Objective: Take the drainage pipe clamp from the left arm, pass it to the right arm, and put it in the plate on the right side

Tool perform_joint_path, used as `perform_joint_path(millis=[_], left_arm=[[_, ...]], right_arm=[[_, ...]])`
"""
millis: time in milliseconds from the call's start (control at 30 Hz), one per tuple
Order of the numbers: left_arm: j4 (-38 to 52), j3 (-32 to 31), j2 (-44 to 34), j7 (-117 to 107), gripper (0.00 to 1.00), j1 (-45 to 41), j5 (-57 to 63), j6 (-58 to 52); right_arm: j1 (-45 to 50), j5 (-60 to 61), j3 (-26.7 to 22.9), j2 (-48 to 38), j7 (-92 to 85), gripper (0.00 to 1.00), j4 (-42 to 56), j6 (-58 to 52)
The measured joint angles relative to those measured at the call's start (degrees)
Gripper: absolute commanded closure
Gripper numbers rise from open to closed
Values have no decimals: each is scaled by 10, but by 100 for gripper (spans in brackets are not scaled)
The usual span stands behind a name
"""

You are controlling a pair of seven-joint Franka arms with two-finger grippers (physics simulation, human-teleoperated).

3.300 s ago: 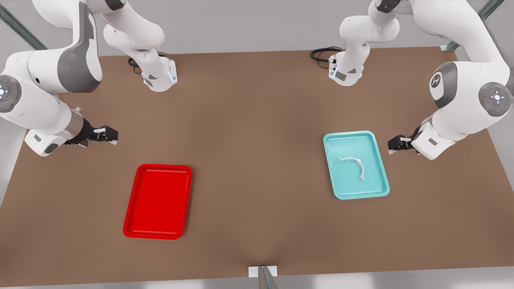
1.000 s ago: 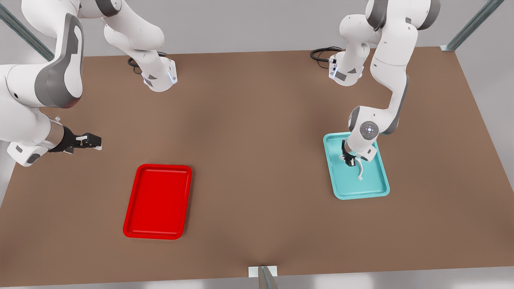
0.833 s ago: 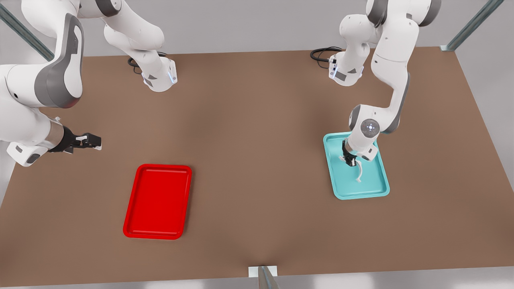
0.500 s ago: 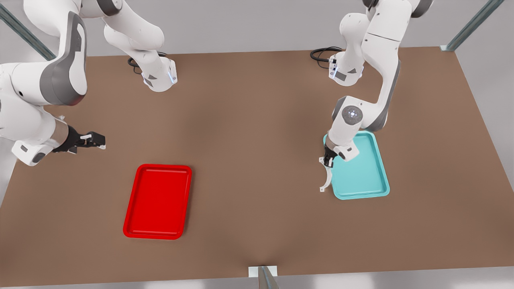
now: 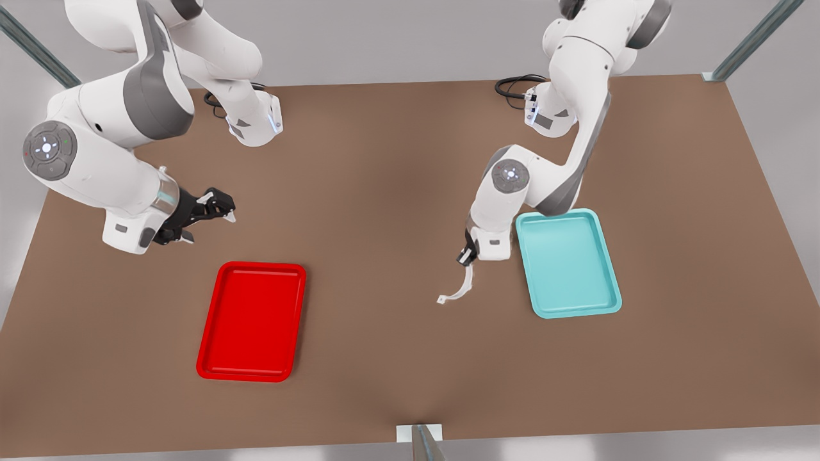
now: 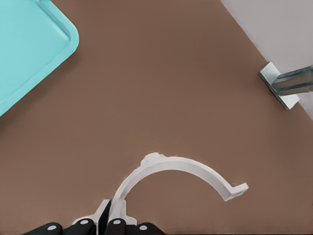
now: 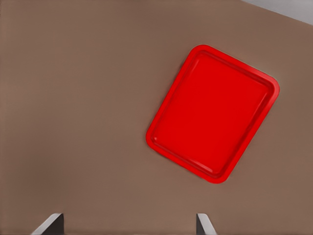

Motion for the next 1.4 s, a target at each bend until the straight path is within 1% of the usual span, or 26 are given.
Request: perform_joint_path(millis=[133,233,333,467,600,700,733,833,1167,1300,1400], left_arm=[[57,-28,41,39,79,-16,1,-23],[80,-39,53,73,79,-25,-6,-33],[107,-42,60,116,79,-24,-15,-39],[155,-41,82,192,79,-19,-36,-44],[191,-39,97,284,79,-25,-42,-46],[201,-39,101,356,79,-39,-28,-46],[204,-40,104,380,79,-42,-24,-46],[212,-40,111,443,79,-45,-17,-44],[213,-41,120,591,79,-53,-14,-33],[213,-41,120,630,79,-53,-14,-31],[213,-41,120,655,79,-52,-14,-30]], right_arm=[[0,1,1,0,-6,0,0,1],[6,0,1,9,-8,0,3,8],[51,-6,2,70,8,0,56,25],[66,-8,7,120,14,0,70,60],[67,-6,49,190,-18,0,70,119],[72,0,66,234,-74,0,69,152],[90,-8,68,240,-94,0,69,161],[139,-32,71,244,-150,0,69,179],[173,-74,72,243,-292,0,65,195],[176,-75,71,253,-307,0,66,199],[167,-63,70,229,-266,0,64,189]])
